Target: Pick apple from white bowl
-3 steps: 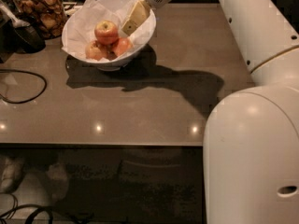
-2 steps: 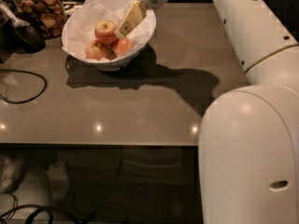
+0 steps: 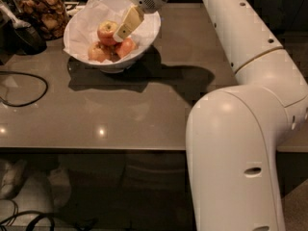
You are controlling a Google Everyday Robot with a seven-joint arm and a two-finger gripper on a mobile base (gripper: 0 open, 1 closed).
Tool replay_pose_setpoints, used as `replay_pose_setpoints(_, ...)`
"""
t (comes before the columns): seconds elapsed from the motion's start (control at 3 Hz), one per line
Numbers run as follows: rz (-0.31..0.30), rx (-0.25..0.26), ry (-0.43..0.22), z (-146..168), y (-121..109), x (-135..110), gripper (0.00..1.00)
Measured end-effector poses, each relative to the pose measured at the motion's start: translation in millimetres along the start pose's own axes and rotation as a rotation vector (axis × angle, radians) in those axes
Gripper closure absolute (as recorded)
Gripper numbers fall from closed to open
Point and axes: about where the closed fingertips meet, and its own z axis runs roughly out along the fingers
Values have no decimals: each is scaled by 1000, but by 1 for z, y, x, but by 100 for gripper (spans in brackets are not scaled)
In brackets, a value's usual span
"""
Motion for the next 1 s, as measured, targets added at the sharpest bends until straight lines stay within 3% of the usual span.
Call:
replay_pose_setpoints(0.67,16,-34,38,18,9,-1,0)
replay_pose_setpoints(1.0,44,-78,67,39,16,15,0)
